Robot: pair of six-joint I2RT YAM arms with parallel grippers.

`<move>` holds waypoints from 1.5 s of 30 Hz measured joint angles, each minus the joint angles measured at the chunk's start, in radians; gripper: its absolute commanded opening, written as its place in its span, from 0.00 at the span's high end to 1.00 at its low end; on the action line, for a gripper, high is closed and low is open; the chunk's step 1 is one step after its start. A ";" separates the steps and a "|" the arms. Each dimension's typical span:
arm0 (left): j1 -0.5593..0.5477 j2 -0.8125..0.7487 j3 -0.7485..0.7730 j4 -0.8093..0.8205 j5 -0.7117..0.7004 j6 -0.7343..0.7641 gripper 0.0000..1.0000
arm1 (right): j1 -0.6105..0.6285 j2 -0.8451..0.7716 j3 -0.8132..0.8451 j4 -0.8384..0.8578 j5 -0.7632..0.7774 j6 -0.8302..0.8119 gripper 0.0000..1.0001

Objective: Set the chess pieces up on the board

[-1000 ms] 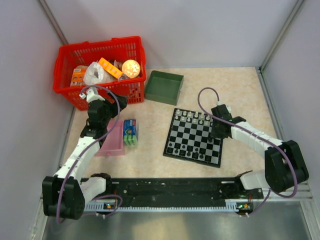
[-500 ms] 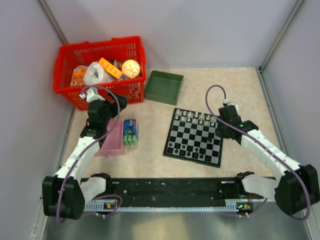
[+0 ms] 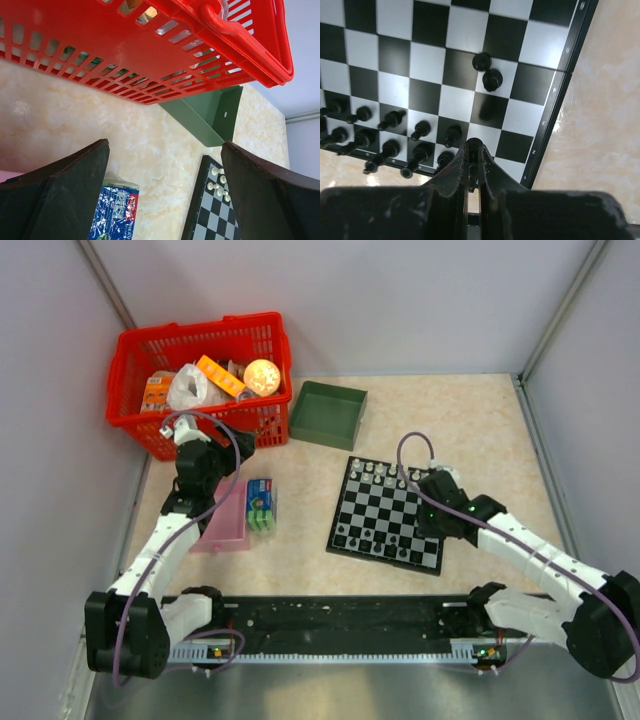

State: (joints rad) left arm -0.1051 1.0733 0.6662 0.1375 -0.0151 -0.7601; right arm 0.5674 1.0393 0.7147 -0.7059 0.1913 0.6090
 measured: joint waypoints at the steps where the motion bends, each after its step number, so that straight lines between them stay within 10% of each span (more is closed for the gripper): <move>1: 0.000 0.000 -0.001 0.000 0.000 0.000 0.01 | 0.015 0.013 -0.016 0.004 0.002 0.014 0.99; 45: 0.000 0.000 -0.006 0.002 0.000 -0.001 0.01 | 0.047 0.080 -0.105 0.077 0.013 0.064 0.89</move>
State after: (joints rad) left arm -0.1051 1.0737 0.6598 0.1390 -0.0147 -0.7609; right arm 0.6147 1.1194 0.6098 -0.6292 0.2047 0.6731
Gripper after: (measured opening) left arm 0.987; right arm 0.087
